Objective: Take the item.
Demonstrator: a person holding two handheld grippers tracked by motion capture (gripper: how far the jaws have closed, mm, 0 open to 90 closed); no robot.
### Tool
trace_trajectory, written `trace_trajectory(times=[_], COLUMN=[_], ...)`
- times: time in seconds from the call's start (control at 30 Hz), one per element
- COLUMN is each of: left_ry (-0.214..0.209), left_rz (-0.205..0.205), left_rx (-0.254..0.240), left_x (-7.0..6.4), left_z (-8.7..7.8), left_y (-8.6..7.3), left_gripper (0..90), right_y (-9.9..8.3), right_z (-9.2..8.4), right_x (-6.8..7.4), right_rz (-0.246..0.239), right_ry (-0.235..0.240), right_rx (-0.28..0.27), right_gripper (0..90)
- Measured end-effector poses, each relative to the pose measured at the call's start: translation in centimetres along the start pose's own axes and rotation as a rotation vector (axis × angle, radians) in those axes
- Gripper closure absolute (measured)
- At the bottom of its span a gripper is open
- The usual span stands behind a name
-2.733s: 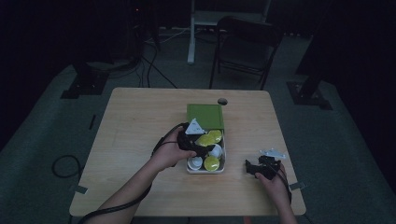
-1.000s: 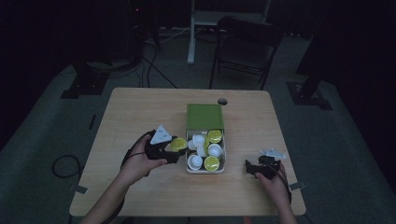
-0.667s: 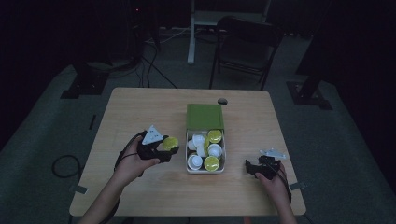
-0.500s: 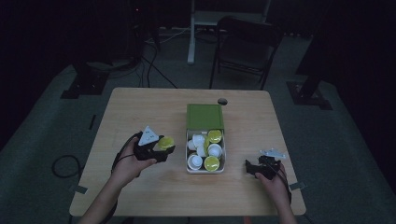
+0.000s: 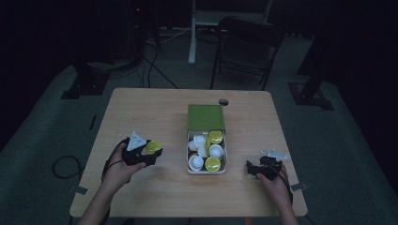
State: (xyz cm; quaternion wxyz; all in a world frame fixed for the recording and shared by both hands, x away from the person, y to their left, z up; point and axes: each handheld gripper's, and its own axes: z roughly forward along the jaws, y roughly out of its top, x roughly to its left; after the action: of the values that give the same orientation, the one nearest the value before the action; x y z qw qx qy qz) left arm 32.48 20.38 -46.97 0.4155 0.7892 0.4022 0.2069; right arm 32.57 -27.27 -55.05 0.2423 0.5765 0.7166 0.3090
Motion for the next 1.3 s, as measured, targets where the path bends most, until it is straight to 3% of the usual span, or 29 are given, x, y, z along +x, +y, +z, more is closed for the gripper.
trace_trajectory(times=[0.13,0.43,1.13,1.3], left_ry=[0.01,0.048,0.134,0.177], left_rz=[-0.004,-0.065,-0.143,-0.163], left_rx=[-0.004,-0.01,0.027,0.046], left_x=[0.5,2.3,5.6,6.6], left_z=[0.0,-0.6,-2.0,-2.7], left_y=[-0.7,-2.9,-6.2,-7.2], left_gripper=[38.3,38.3,38.3,38.3], right_y=[0.0,0.0,0.1,0.1], right_z=[0.0,0.0,0.1,0.1], right_x=[0.0,0.0,0.1,0.2], right_rz=[0.0,0.001,0.0,0.004], right_ry=[0.0,0.0,0.0,-0.003], right_rx=[0.0,0.0,0.0,0.001], right_gripper=[11.3,11.3,11.3,11.1])
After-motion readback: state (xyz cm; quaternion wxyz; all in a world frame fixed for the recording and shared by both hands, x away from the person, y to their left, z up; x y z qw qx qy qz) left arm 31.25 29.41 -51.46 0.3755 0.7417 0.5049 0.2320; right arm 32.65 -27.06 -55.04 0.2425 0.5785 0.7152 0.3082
